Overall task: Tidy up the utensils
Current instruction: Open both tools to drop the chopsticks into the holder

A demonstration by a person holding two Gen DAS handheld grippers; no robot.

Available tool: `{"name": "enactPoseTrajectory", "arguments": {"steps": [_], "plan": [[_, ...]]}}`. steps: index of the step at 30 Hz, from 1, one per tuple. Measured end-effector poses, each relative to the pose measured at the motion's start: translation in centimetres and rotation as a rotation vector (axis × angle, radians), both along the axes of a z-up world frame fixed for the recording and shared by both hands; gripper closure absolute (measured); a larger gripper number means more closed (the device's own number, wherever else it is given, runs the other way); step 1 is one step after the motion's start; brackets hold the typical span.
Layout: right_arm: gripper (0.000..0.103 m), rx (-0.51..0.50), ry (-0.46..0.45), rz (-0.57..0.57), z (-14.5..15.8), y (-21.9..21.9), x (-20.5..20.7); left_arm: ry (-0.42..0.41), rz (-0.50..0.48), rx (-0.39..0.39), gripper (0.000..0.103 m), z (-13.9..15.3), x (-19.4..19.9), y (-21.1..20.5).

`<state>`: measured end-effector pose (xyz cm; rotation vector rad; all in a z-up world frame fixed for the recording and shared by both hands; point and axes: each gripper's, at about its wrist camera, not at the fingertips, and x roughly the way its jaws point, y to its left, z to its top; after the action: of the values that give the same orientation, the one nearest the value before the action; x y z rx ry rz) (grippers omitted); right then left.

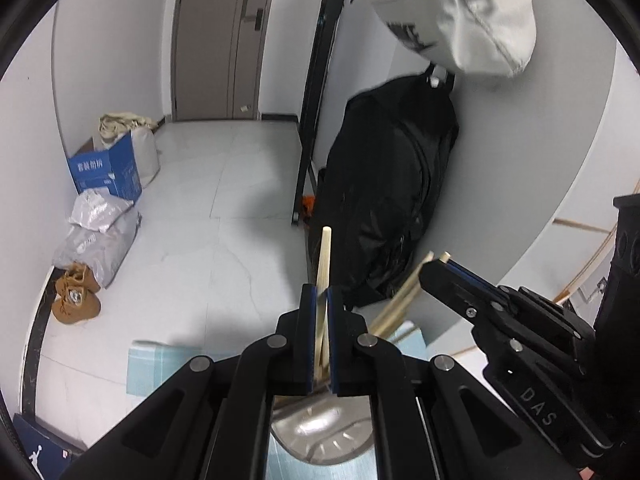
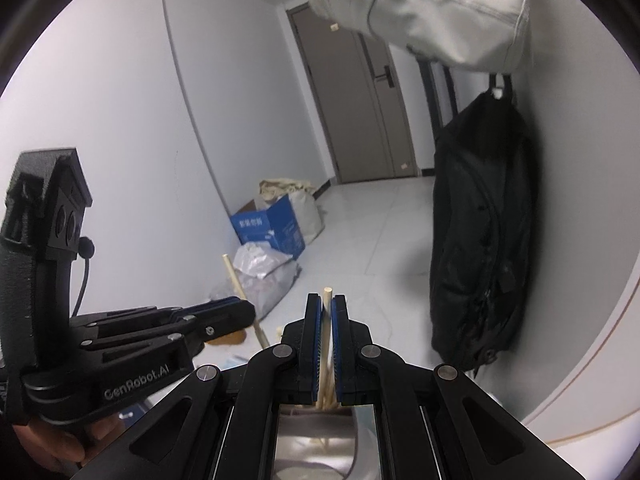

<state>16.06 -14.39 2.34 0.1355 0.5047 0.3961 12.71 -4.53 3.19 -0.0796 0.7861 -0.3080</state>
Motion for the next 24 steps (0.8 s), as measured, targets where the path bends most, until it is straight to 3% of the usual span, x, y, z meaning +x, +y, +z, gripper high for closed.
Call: {"name": "enactPoseTrajectory", "arguments": {"steps": [7,12,13,14,16,17,22,24], "plan": [[0.099,-0.022,0.082,0.049,-2.3,0.7,0.1,0.076,-0.029,-0.02,0.102,-0.7,0.0,0.5],[0.094,-0.002,0.046,0.049,-1.6,0.1,-1.5,0.048,-0.043,-0.046,0.101,1.2,-1.5,0.9],[0.091,0.009,0.036,0.046,-1.3,-0.2,-2.1,0.043,-0.044,-0.047,0.101,1.7,-1.9,1.0],[0.081,0.02,0.03,0.036,-0.9,-0.6,-2.7,0.038,-0.035,-0.039,0.1,2.2,-2.3,1.0],[0.068,0.043,0.013,0.007,-0.3,-1.2,-3.8,0.031,-0.019,-0.035,0.093,2.7,-2.9,1.1],[0.068,0.062,0.002,-0.004,0.0,-1.7,-4.5,0.026,-0.014,-0.039,0.09,2.9,-3.2,1.3],[0.05,0.108,-0.03,-0.045,1.6,-3.0,-7.2,-0.047,0.045,-0.04,0.047,4.3,-5.5,2.1],[0.04,0.106,-0.055,-0.056,2.1,-3.2,-8.4,-0.07,0.067,-0.036,0.046,4.6,-6.3,2.4]]}}
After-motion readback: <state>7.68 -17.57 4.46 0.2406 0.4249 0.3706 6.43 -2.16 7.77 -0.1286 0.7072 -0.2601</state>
